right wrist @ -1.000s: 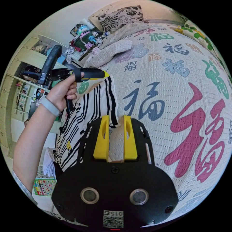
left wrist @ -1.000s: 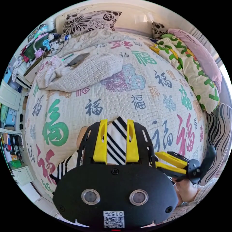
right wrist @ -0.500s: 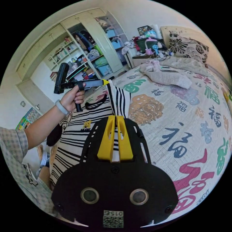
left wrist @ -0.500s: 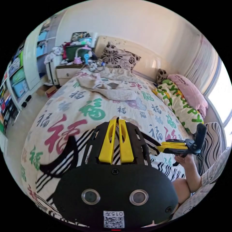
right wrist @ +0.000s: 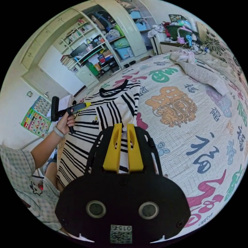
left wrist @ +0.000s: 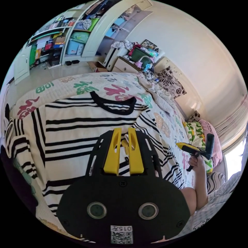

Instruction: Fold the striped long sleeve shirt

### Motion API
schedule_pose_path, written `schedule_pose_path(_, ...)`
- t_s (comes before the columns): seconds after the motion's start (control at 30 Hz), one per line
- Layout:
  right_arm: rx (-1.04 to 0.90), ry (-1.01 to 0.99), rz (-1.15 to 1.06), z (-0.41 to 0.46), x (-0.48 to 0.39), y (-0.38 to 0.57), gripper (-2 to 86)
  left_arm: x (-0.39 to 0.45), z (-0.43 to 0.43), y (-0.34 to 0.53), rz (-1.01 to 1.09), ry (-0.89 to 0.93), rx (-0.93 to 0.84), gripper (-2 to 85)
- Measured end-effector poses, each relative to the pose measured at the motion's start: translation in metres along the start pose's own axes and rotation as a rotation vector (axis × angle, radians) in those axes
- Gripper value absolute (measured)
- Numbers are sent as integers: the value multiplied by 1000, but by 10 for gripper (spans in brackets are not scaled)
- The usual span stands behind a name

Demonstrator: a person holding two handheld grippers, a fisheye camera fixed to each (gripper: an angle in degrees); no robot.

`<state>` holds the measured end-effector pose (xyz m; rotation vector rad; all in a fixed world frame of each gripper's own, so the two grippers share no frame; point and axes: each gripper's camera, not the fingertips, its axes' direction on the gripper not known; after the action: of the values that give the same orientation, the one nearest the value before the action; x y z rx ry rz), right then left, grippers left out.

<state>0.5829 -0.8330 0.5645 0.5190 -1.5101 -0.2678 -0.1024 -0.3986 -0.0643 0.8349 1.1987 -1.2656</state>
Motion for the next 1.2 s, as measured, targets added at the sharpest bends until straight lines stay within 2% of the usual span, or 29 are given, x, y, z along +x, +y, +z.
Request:
schedule_pose_path(0.1, -56, 153, 8, 27, -13, -15, 50, 20, 5, -22, 101, 73, -25, 57)
schedule_pose_path(0.23, -276, 244, -84, 76, -36, -31, 14, 45, 56, -45, 193, 107, -258, 59)
schedule_pose_path(0.33, -282, 271, -87, 80, -39, -36, -6, 37, 71, -45, 202, -15, -327, 38)
schedule_pose_path(0.47, -277, 239, -55, 84, -41, -45, -9, 19, 48, -45, 173, 19, -309, 23)
schedule_pose_path(0.6, -159, 246, -22, 72, -51, -57, -7, -17, -37, -27, 72, 105, -126, 38)
schedule_pose_path(0.67, -81, 232, -5, 63, -57, -64, -6, -44, -87, -7, -28, 78, -26, 54)
schedule_pose_path(0.8, 16, 116, -105, 58, -100, -85, -1, -102, -196, 61, -233, -226, 149, 67)
schedule_pose_path(0.87, 7, 85, -180, 66, -130, -97, 5, -123, -227, 83, -292, -290, 175, 68)
schedule_pose_path(0.97, -6, -54, -251, 95, -191, -129, 25, -151, -256, 107, -377, -211, 187, 72)
schedule_pose_path(1.03, -73, -208, -375, 133, -251, -162, 51, -159, -270, 120, -408, -169, 237, 74)
schedule_pose_path(1.2, -262, -201, -464, 246, -350, -232, 72, -152, -282, 121, -385, -140, 260, 89)
